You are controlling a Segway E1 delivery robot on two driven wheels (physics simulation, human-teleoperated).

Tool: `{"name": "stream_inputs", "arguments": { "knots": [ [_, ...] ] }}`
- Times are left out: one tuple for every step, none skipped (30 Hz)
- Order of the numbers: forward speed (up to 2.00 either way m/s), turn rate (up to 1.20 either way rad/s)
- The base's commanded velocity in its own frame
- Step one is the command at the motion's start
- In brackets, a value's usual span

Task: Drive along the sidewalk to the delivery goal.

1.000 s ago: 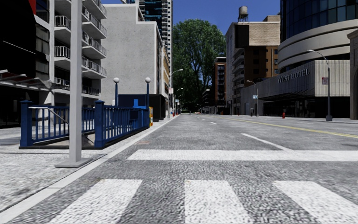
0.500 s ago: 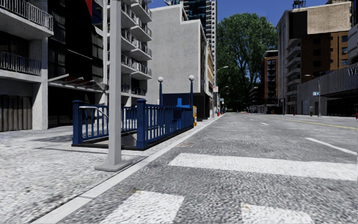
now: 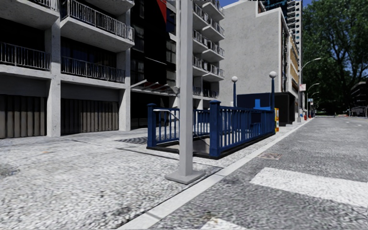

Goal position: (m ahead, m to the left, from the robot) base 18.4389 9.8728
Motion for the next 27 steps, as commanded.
{"name": "stream_inputs", "arguments": {
  "knots": [
    [0.97,0.81],
    [0.98,0.81],
    [0.99,0.81],
    [0.99,0.81],
    [1.00,0.81],
    [1.01,0.81],
    [1.04,0.81],
    [1.05,0.81],
    [1.05,0.81],
    [1.05,0.81],
    [1.06,0.81],
    [1.06,0.81],
    [1.06,0.81],
    [1.06,0.81],
    [1.07,0.81],
    [1.07,0.81],
    [1.07,0.81],
    [1.07,0.81],
    [1.07,0.81],
    [1.07,0.81],
    [1.07,0.81],
    [1.07,0.81],
    [1.07,0.81],
    [1.07,0.81],
    [1.07,0.81],
    [1.07,0.81],
    [1.07,0.81]
  ]
}}
